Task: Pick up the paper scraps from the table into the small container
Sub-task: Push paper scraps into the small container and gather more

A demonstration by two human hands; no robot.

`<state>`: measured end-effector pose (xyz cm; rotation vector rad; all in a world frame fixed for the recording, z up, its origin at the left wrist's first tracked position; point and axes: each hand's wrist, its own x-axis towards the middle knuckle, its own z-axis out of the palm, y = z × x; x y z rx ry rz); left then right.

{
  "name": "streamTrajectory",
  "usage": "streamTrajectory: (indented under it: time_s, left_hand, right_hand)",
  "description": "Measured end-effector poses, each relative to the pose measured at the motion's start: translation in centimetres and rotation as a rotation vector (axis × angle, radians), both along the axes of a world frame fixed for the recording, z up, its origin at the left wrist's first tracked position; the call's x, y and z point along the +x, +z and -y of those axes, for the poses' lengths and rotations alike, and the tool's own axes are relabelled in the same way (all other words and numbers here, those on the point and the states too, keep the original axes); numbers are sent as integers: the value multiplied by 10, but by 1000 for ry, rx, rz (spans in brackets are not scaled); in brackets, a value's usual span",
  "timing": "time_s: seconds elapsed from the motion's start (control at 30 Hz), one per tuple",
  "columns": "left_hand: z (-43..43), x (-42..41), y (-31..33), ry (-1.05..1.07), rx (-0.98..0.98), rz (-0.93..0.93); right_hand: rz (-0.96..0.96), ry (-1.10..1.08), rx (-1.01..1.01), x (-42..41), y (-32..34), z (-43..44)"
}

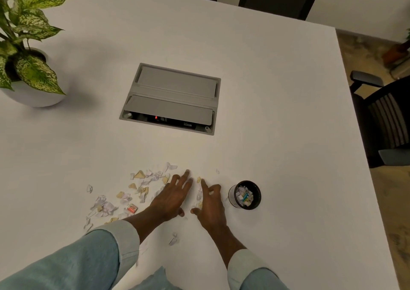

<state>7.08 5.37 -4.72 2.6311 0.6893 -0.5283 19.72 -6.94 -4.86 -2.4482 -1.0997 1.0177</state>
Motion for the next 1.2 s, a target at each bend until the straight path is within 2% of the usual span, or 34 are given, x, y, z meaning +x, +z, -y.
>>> streamTrajectory:
  time_s: [0.2, 0.4, 0.5, 0.8, 1.03, 1.2]
  left_hand:
    - [11, -6, -6, -3, -43, 122]
    - [34, -23, -6, 42, -15, 189]
    - [41, -30, -4, 81, -44, 203]
    - [58, -23, 26, 192, -157, 411]
    - [73, 41, 74, 290, -237, 588]
    - [75, 88, 99, 300, -292, 621]
  right_hand:
    - [149, 181, -3, 4, 0, -12]
    - [201, 217, 79, -7, -1, 10]
    - [187, 137, 119, -14, 0, 28]
    - [145, -215, 260, -11, 41, 76]
    - [220, -461, 453, 25, 86, 87]
    - [334, -527, 416, 65, 101, 83]
